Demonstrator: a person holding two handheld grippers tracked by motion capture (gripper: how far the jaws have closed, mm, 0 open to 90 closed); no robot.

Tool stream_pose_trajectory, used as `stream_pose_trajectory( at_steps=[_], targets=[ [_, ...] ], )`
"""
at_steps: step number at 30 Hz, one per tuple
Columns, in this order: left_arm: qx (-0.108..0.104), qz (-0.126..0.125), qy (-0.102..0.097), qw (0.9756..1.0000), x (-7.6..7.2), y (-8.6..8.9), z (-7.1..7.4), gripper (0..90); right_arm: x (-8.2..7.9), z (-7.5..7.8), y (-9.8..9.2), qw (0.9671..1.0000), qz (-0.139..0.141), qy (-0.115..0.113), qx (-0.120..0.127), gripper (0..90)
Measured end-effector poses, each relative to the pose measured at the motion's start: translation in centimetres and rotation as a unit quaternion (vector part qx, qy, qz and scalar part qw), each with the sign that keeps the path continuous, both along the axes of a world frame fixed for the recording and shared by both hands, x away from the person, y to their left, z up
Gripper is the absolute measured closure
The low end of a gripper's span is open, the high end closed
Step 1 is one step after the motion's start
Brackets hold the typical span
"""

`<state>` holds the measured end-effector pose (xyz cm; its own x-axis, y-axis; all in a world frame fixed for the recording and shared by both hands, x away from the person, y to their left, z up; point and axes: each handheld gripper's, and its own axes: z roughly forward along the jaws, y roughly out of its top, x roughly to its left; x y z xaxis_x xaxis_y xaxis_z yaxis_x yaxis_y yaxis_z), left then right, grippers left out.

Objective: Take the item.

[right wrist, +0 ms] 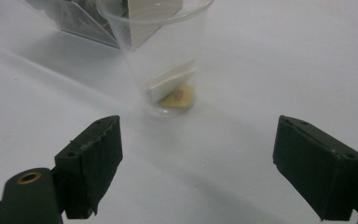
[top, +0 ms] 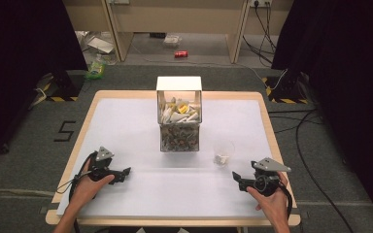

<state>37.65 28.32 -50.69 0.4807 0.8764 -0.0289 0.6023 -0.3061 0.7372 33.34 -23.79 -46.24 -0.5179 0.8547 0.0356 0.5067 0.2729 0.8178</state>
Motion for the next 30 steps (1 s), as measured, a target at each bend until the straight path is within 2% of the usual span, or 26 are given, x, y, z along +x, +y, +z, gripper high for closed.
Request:
stream_pose_trajectory(
  at_steps=[18, 30],
  targets=[
    [0.000, 0.000, 0.000, 1.0000, 0.0, 0.0, 0.0, 1.8, -1.1, -1.9, 0.2, 0.9995, 0.003, 0.025, -0.020, 16.2],
    [0.000, 0.000, 0.000, 1.0000, 0.0, 0.0, 0.0, 1.8, -1.8, -2.5, 0.2, 0.9988, 0.003, 0.037, -0.032, 16.2]
  ],
)
